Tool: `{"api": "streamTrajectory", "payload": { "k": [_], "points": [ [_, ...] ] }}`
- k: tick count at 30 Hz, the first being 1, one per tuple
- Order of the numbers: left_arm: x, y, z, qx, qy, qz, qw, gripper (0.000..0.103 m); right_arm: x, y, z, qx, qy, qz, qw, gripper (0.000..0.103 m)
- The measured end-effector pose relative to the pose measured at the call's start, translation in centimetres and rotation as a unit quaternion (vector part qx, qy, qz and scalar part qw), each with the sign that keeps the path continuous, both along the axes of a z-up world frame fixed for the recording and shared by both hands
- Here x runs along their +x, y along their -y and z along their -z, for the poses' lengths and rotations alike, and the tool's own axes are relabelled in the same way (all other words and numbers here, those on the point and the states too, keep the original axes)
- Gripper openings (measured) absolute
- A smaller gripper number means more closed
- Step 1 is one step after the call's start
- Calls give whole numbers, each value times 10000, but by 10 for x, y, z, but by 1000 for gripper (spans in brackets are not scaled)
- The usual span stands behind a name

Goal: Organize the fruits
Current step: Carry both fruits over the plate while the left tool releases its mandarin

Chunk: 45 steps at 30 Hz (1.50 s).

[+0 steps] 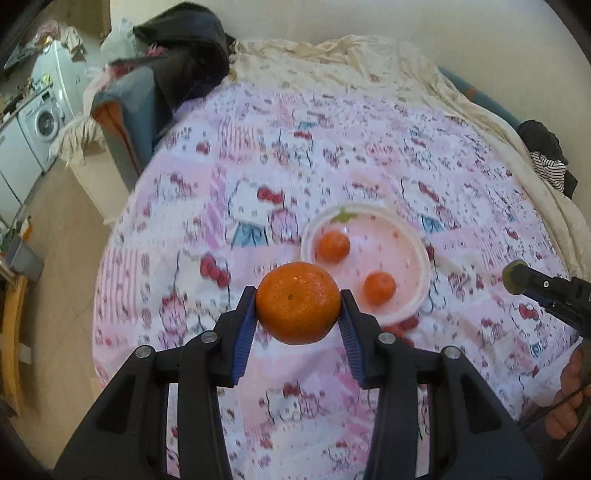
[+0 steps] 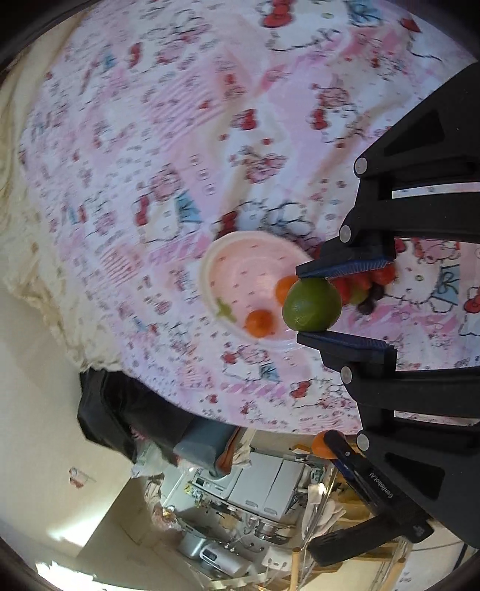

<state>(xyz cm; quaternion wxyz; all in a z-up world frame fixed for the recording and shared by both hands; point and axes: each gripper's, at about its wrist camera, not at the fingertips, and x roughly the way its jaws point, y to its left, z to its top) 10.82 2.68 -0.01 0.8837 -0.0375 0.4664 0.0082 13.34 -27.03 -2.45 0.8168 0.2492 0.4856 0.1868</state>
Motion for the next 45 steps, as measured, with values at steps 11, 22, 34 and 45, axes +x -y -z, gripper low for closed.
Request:
{"api": "streamTrajectory", "payload": {
  "k": [11,22,34,45],
  "points": [
    [63,20,6,286,43,271,9992,39,55,-2,-2,-56,235,-55,9997,30],
    [103,53,54,489,-260,634,9965,39,104,-14,40,-336,-117,-161,9992,30],
    [116,54,107,551,-729,669,9936,39,131,-33,98,-635,-682,-414,9948,30],
    [121,56,120,681,-664,725,9928,41,132,-33,127,-644,-954,-523,9920,30]
  ]
}}
